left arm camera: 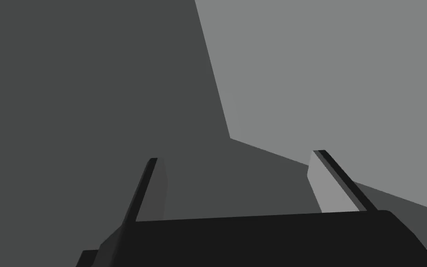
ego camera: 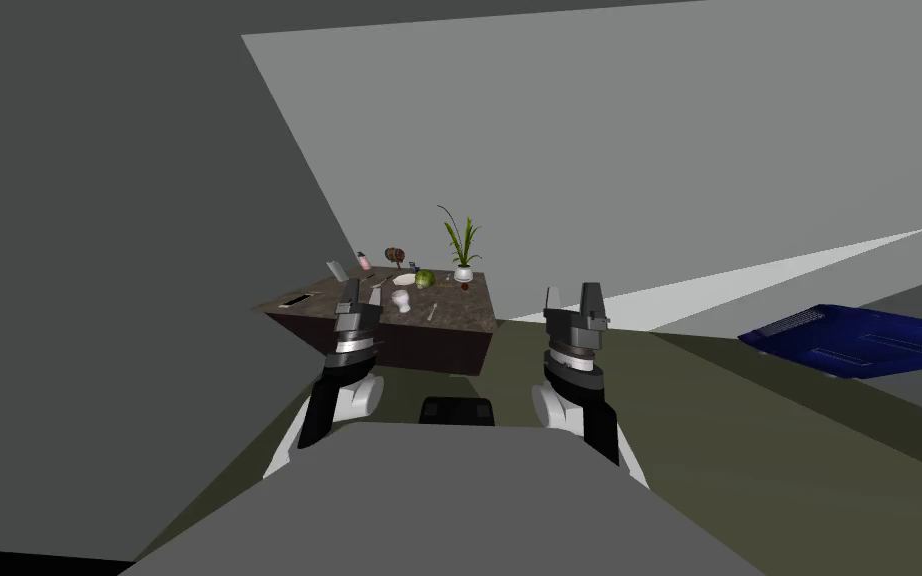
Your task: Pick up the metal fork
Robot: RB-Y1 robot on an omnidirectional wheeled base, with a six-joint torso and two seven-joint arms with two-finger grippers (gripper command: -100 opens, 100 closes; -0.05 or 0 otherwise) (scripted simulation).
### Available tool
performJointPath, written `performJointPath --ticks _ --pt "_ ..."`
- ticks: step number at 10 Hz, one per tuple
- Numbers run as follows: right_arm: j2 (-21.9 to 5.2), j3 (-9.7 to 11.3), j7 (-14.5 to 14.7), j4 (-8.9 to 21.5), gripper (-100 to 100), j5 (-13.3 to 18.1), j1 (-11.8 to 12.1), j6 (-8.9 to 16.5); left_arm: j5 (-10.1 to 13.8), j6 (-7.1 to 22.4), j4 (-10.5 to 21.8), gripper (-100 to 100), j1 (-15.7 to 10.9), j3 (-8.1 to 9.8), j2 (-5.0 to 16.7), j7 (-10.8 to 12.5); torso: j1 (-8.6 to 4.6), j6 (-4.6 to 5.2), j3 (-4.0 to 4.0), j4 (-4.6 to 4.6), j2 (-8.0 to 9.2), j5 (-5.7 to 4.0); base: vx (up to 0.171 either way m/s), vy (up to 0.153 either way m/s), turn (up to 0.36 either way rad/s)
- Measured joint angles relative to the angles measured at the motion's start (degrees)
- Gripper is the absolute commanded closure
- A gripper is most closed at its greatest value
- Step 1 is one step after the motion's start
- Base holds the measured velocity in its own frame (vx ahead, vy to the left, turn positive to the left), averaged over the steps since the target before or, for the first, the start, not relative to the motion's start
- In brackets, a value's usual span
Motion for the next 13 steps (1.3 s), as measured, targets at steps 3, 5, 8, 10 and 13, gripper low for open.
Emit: performJointPath --ticks 3,5,8,10,13 --pt "0.0 0.0 0.0 0.0 0 0.0 0.0 0.0 0.4 1.5 1.0 -100 -0.6 -0.24 3.4 0.4 0.11 0.01 -0.03 -0.01 -0.05 0.02 0.016 0.026 -0.094" --pt "0.0 0.0 0.0 0.0 0 0.0 0.0 0.0 0.7 3.4 2.2 -100 -1.3 -0.66 6.0 0.7 0.17 0.01 -0.08 -0.03 -0.14 0.04 0.037 0.045 -0.144" --pt "0.0 0.0 0.0 0.0 0 0.0 0.0 0.0 1.8 7.7 4.3 -100 -2.9 -0.71 10.7 2.0 0.26 0.01 -0.08 -0.03 -0.14 0.06 0.030 0.065 -0.189" --pt "0.0 0.0 0.0 0.0 0 0.0 0.0 0.0 2.6 9.9 7.2 -100 -4.1 -0.63 14.1 3.2 0.28 0.01 -0.11 -0.04 -0.19 0.07 0.040 0.069 -0.202" --pt "0.0 0.0 0.0 0.0 0 0.0 0.0 0.0 3.5 13.3 9.3 -100 -5.1 -0.85 17.7 4.6 0.20 0.00 -0.09 -0.04 -0.15 0.05 0.025 0.057 -0.144"
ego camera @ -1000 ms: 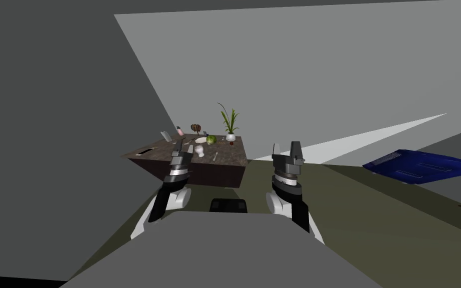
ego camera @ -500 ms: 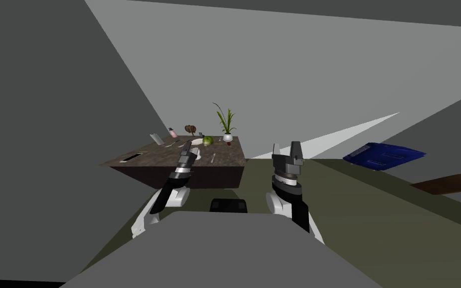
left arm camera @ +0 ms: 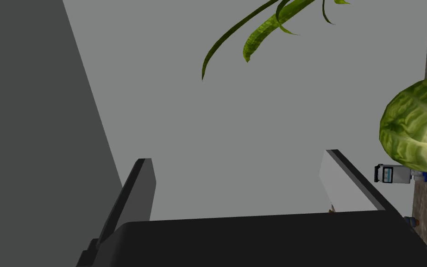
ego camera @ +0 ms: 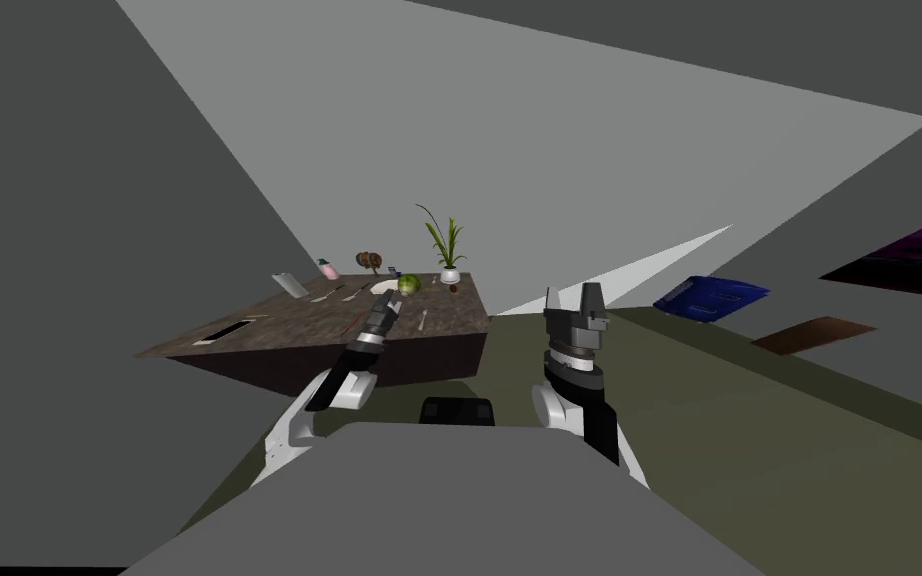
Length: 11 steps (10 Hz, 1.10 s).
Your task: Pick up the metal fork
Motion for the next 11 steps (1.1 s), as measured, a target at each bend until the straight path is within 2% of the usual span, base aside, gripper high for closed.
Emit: performJointPath --ticks 2,5,8,9,11 --pt "0.0 0.0 0.0 0.0 0 0.0 0.0 0.0 0.4 2.8 1.1 -100 -1.0 -0.35 2.0 0.7 -0.03 -0.03 0.00 0.00 0.00 0.00 0.026 0.042 -0.125" --pt "0.0 0.0 0.0 0.0 0 0.0 0.0 0.0 2.0 8.0 3.8 -100 -3.3 -0.41 7.1 2.5 0.10 0.00 -0.04 -0.01 -0.06 0.02 0.032 0.077 -0.235" --pt "0.0 0.0 0.0 0.0 0 0.0 0.0 0.0 2.9 12.3 5.5 -100 -3.8 -1.39 10.6 3.3 -0.09 -0.02 0.01 0.00 0.03 -0.02 0.012 0.039 -0.133" --pt "0.0 0.0 0.0 0.0 0 0.0 0.0 0.0 3.4 13.9 6.3 -100 -4.6 -1.78 12.3 3.6 -0.10 0.00 0.00 0.00 0.00 -0.02 0.013 0.033 -0.080" --pt "0.0 0.0 0.0 0.0 0 0.0 0.0 0.0 4.0 16.7 7.7 -100 -5.9 -2.43 14.3 3.9 -0.12 -0.02 0.00 0.00 0.00 -0.03 0.012 0.028 -0.083"
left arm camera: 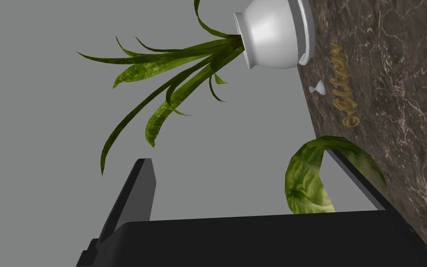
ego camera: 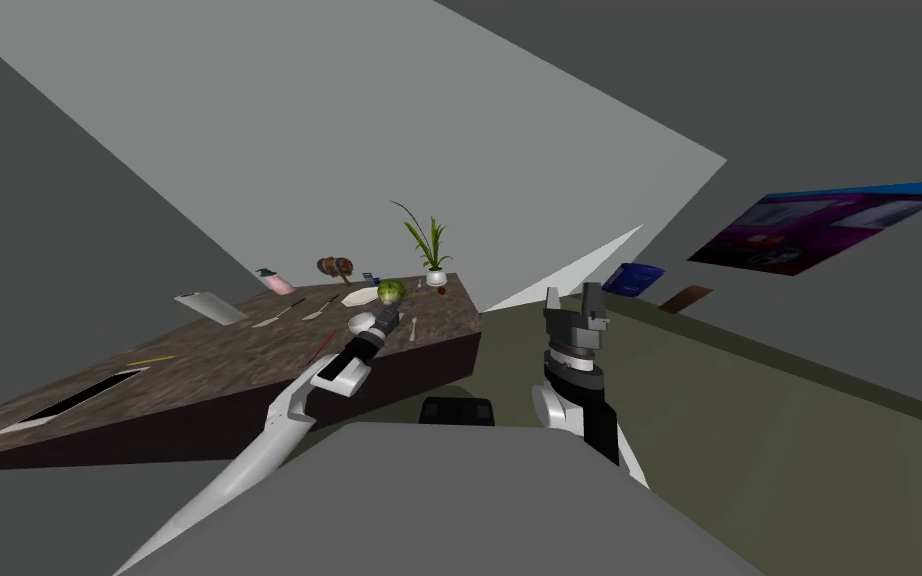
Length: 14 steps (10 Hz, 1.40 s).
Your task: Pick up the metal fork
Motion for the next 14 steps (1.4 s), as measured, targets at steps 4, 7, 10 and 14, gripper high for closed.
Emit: performJointPath --ticks 4,7,10,14 --pt "0.0 0.0 0.0 0.0 0 0.0 0.0 0.0 1.2 5.7 1.2 -100 -1.4 -1.28 3.6 0.2 -0.06 0.00 0.01 0.00 0.01 -0.01 0.009 0.018 -0.090" --pt "0.0 0.0 0.0 0.0 0 0.0 0.0 0.0 2.2 9.6 2.4 -100 -2.7 -2.33 6.0 0.3 -0.09 -0.03 0.01 0.00 0.02 -0.01 0.010 0.011 -0.082" --pt "0.0 0.0 0.0 0.0 0 0.0 0.0 0.0 3.3 14.0 3.2 -100 -4.2 -3.80 9.0 0.0 -0.12 -0.02 0.01 0.00 0.01 -0.03 0.009 0.005 -0.056" --pt "0.0 0.0 0.0 0.0 0 0.0 0.0 0.0 4.8 19.8 4.4 -100 -6.1 -5.81 12.6 -0.6 -0.18 -0.02 0.00 0.00 0.00 -0.04 0.012 -0.006 -0.064"
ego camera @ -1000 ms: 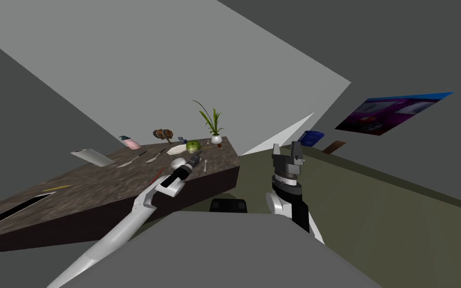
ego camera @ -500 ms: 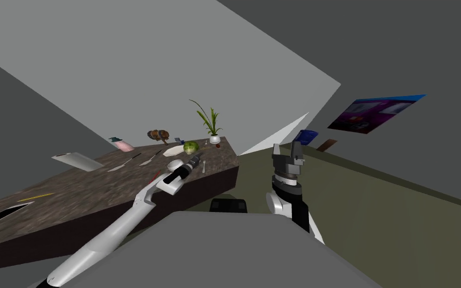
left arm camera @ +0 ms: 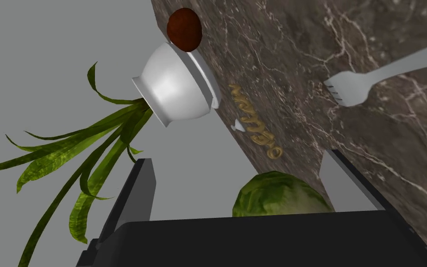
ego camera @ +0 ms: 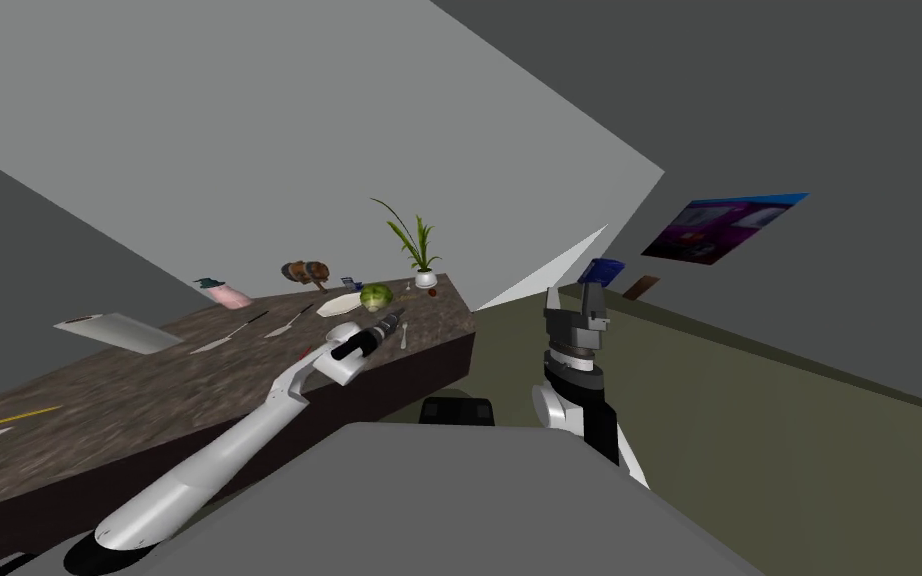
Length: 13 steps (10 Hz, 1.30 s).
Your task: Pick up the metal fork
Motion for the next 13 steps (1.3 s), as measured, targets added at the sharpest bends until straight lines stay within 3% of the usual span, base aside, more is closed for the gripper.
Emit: performJointPath --ticks 13 --pt "0.0 0.0 0.0 0.0 0 0.0 0.0 0.0 5.0 18.8 1.2 -100 -5.2 -6.48 10.3 -2.9 -0.04 -0.03 0.00 0.00 0.01 -0.01 0.014 -0.014 -0.046"
